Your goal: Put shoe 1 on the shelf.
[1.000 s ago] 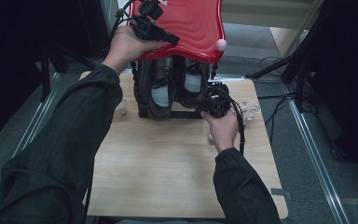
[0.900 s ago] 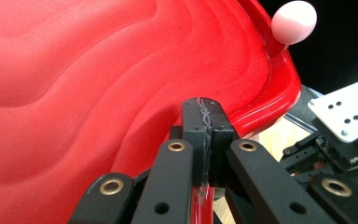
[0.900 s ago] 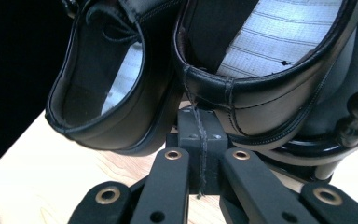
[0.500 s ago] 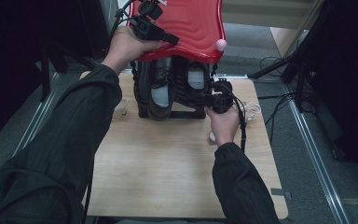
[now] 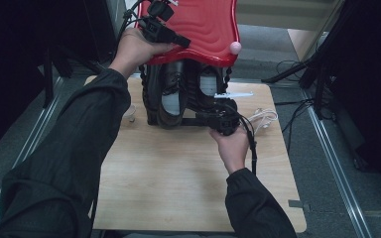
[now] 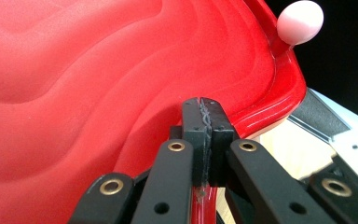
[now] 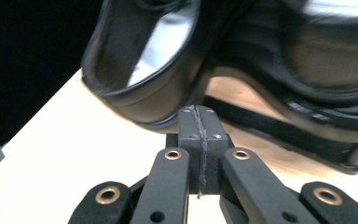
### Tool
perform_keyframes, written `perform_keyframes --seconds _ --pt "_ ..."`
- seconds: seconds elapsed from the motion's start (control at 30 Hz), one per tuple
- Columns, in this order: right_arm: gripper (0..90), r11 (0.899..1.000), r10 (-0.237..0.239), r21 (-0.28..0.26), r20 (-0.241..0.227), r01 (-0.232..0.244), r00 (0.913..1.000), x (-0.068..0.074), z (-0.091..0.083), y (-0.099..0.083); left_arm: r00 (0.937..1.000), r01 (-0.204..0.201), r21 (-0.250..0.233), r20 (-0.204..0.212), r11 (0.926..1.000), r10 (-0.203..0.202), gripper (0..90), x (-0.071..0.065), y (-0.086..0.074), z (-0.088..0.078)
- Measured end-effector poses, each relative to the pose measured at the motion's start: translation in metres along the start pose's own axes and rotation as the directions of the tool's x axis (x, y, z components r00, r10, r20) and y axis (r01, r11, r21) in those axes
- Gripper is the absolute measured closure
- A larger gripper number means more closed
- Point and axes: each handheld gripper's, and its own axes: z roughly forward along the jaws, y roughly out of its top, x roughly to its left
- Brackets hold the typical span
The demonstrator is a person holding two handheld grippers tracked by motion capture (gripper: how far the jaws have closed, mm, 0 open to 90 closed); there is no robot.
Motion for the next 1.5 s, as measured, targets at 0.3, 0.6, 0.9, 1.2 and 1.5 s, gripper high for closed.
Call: perform_keyframes --seconds 0.3,0.6,0.9,1.2,1.5 --pt "90.0 0.996 -0.072 0.047 -0.06 0.075 0.9956 0.029 0.021 -0.007 1.0 0.002 -0.003 0.0 1.0 -0.002 90.0 0.0 0.0 0.0" --pt "90.0 0.995 -0.09 0.04 -0.11 0.095 0.9898 0.042 0.036 0.002 1.0 0.006 -0.004 -0.001 1.0 -0.006 90.0 0.0 -0.001 -0.001" --pt "90.0 0.995 -0.101 0.014 -0.077 0.102 0.9919 0.039 0.046 0.02 0.9999 0.011 -0.008 -0.005 0.9999 -0.011 90.0 0.0 -0.001 -0.001" --pt "90.0 0.996 -0.085 -0.013 -0.04 0.085 0.9955 0.039 0.06 0.04 0.9999 0.01 -0.011 -0.008 0.9999 -0.01 90.0 -0.001 -0.002 -0.001" --pt "90.0 0.997 -0.071 -0.041 -0.035 0.07 0.9969 0.038 0.074 0.054 0.9992 0.026 -0.001 -0.029 0.9997 -0.026 89.7 -0.001 -0.003 -0.004"
